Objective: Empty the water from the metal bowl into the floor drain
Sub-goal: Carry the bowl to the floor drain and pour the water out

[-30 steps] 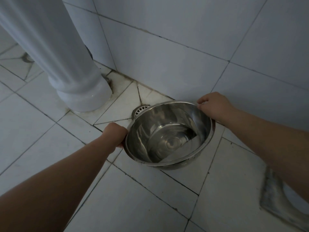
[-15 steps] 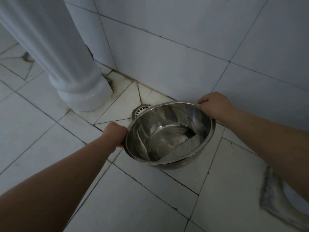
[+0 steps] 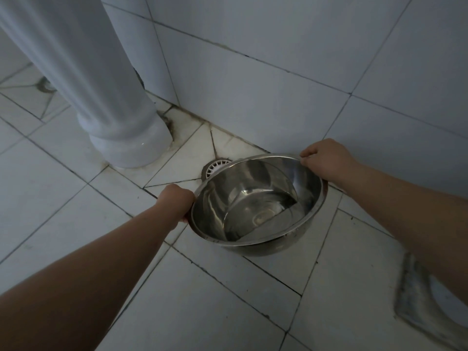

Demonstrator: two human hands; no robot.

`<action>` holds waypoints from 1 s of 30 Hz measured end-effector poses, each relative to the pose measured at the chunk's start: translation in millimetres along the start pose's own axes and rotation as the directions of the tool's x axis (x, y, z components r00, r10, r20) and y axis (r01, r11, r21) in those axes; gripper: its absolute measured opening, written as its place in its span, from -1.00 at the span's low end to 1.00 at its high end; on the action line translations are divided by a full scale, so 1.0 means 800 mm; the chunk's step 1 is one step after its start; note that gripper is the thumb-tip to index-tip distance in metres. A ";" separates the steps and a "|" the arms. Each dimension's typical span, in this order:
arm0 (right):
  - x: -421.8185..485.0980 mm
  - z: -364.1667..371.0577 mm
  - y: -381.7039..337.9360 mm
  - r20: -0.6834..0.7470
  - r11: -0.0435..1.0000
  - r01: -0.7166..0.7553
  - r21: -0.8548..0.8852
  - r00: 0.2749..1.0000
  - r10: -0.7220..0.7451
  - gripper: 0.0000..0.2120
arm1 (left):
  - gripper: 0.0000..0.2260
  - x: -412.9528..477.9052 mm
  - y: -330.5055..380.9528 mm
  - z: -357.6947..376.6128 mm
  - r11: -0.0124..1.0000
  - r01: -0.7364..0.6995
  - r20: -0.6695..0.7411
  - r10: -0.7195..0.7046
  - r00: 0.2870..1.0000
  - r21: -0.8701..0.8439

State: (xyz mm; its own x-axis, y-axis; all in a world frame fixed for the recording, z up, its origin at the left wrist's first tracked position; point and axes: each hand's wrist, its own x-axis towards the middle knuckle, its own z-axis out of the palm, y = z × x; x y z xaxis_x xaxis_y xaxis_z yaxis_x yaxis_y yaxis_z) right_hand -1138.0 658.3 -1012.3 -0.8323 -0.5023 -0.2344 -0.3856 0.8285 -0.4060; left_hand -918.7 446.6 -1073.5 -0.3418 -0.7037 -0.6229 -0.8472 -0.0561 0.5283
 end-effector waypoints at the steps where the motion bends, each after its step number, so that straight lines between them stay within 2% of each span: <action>1: 0.000 0.000 0.000 -0.001 1.000 0.002 0.000 1.000 -0.002 -0.77 | -0.78 -0.002 0.001 -0.001 1.000 0.005 -0.004 -0.005 1.000 -0.003; 30: 0.005 0.004 0.002 -0.019 0.997 -0.023 0.070 1.000 0.025 -0.80 | -0.78 -0.002 0.002 -0.002 0.999 0.003 0.036 -0.001 0.999 -0.046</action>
State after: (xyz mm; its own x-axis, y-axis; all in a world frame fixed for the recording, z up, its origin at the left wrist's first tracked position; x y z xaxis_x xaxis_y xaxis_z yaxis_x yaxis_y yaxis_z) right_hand -1140.9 656.5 -1016.6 -0.8489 -0.4771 -0.2277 -0.3373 0.8204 -0.4616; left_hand -919.2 446.5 -1071.0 -0.3550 -0.6776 -0.6441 -0.8285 -0.0912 0.5526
